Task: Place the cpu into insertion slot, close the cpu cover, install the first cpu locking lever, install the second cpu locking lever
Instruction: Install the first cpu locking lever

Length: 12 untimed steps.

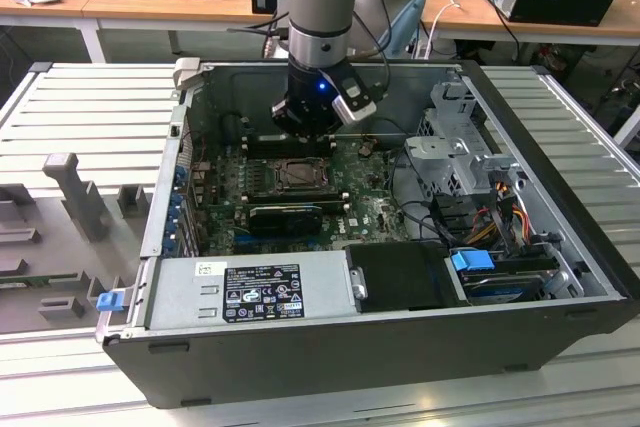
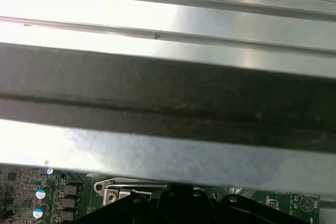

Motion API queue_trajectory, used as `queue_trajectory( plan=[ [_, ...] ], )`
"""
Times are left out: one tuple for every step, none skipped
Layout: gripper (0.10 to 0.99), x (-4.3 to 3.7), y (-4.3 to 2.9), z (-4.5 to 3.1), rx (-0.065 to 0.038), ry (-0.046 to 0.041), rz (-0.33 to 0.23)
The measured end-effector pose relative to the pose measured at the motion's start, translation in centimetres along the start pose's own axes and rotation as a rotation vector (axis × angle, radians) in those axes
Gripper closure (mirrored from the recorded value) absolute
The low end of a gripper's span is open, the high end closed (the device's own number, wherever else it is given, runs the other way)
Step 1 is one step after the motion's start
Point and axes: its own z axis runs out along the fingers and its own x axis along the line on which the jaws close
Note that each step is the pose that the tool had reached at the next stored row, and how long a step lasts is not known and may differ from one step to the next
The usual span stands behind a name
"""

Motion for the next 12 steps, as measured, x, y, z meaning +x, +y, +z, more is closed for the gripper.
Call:
queue_trajectory(
  plan=[
    [0.980,0.01,-0.10,-0.01,0.000,0.0001,0.000],
    [0.980,0.02,-0.19,-0.02,0.000,0.0000,0.000],
    [0.980,0.03,-0.25,-0.03,0.000,0.0000,0.000],
    [0.980,0.04,-0.35,-0.04,0.000,0.0001,0.000],
    [0.980,0.05,-0.45,-0.05,0.000,0.0001,0.000],
    [0.980,0.05,-0.52,-0.05,0.000,0.0000,0.000],
    [0.980,0.07,-0.62,-0.06,0.000,0.0001,0.000],
    [0.980,0.07,-0.67,-0.07,0.000,0.0001,0.000],
    [0.980,0.08,-0.73,-0.07,0.000,0.0000,0.000],
    [0.980,0.08,-0.77,-0.08,0.000,0.0001,0.000],
    [0.980,0.08,-0.82,-0.08,0.000,0.0000,0.000],
    [0.980,0.09,-0.86,-0.08,0.000,0.0000,0.000]
  ],
)
